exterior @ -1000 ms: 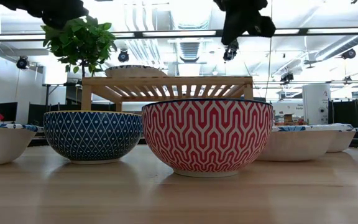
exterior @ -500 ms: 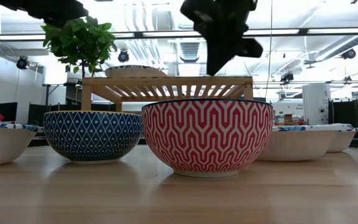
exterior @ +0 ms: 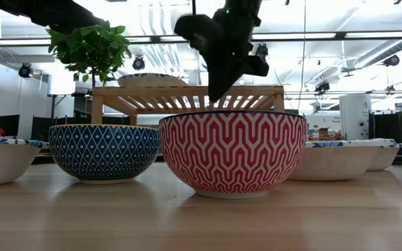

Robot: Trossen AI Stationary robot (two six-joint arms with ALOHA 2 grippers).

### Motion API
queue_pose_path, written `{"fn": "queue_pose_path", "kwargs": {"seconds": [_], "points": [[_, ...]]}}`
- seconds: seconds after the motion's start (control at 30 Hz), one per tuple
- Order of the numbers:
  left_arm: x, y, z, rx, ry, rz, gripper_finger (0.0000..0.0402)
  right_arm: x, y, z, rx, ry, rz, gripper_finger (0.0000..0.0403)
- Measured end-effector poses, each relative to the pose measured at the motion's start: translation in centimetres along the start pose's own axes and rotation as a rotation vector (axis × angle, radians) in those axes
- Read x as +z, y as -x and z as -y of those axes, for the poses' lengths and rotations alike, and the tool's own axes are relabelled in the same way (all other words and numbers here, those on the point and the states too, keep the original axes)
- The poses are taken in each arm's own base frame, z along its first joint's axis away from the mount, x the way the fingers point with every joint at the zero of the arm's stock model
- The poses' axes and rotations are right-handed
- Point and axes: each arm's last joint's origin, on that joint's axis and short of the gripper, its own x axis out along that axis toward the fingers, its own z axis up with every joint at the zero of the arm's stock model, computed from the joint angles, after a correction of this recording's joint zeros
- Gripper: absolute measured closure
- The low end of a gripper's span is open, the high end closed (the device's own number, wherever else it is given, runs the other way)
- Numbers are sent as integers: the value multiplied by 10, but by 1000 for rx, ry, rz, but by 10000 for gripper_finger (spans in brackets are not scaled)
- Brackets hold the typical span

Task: Place and stack bowls onto a shelf
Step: Put the orange patterned bowl on the shelf

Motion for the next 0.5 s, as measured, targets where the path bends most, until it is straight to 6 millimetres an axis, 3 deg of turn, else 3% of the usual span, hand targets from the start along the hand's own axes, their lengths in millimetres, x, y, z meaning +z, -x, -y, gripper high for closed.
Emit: {"fn": "queue_pose_path", "kwargs": {"seconds": [0.5], "points": [[-3,-1,1,-1,-6,-12,269,-7,-40,-1,-92,69,-95,394]]}}
